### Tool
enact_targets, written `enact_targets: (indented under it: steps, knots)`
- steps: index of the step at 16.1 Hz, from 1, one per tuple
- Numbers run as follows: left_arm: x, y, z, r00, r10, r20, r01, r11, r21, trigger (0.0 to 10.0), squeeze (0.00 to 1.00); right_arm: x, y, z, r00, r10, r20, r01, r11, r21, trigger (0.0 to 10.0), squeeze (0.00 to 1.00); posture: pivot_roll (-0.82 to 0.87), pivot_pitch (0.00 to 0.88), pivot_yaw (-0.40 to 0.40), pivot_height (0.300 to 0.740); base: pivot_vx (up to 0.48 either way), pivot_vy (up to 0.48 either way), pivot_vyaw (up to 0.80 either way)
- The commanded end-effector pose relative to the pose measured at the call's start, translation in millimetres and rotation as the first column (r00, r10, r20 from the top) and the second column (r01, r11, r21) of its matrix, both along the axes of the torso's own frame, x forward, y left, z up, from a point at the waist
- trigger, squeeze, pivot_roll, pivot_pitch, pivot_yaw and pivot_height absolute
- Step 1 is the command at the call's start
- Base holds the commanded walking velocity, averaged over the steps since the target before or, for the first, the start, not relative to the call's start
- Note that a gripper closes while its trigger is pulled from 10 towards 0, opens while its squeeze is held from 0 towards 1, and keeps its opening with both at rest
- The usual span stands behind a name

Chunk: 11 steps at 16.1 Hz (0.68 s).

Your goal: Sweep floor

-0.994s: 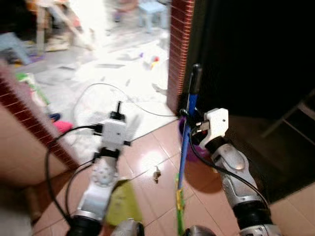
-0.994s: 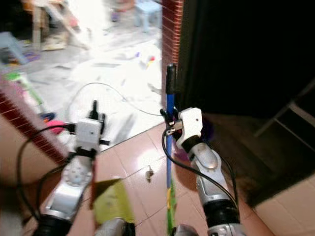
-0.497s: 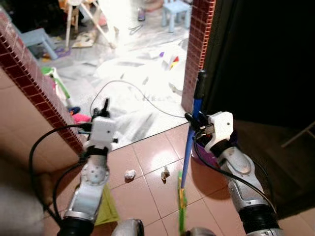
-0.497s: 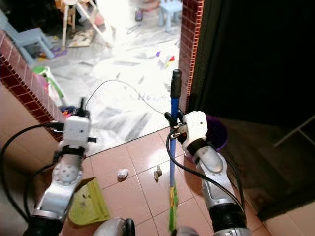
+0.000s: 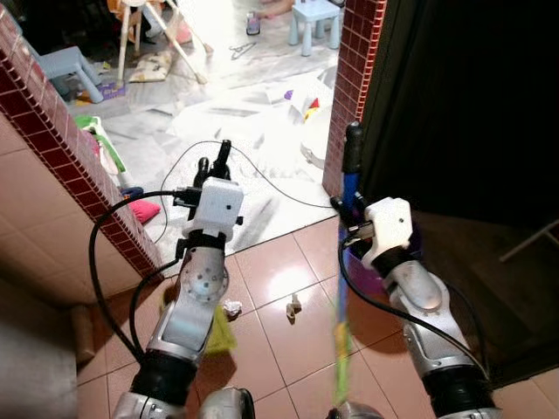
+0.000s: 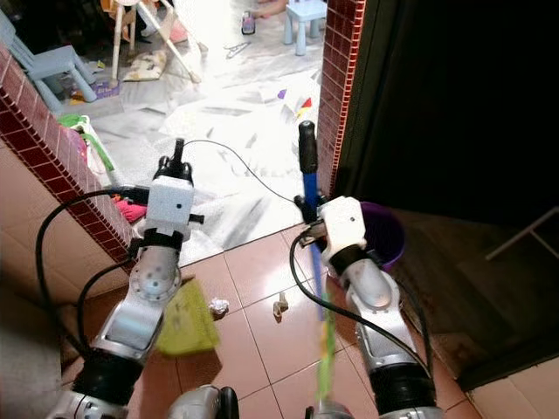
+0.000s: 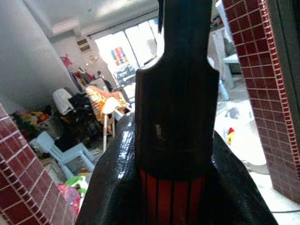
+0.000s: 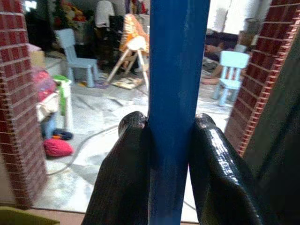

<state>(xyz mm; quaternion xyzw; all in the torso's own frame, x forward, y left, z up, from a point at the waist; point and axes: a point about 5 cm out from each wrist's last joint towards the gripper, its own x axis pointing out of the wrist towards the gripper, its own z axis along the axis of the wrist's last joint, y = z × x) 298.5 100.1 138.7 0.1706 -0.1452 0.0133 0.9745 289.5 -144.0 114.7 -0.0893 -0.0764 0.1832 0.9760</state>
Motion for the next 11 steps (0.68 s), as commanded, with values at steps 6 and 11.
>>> enact_targets:
  steps: [6, 11]
  knots:
    - [8.6, -17.4, 7, 0.994, -0.105, 0.019, 0.106, 0.992, -0.073, 10.0, 0.0, -2.1, 2.6, 12, 0.998, -0.017, 0.064, 0.016, 1.0, 0.02, 10.0, 0.0, -0.16, 0.0, 0.079, 0.74, 0.0, 0.0, -0.2]
    - [13.0, -17.9, 5, 0.993, -0.114, 0.016, 0.115, 0.989, -0.097, 10.0, 0.0, -8.8, 9.7, 8, 0.999, 0.028, 0.042, -0.03, 0.999, 0.042, 10.0, 0.0, -0.17, 0.0, 0.084, 0.74, 0.28, 0.0, 0.0]
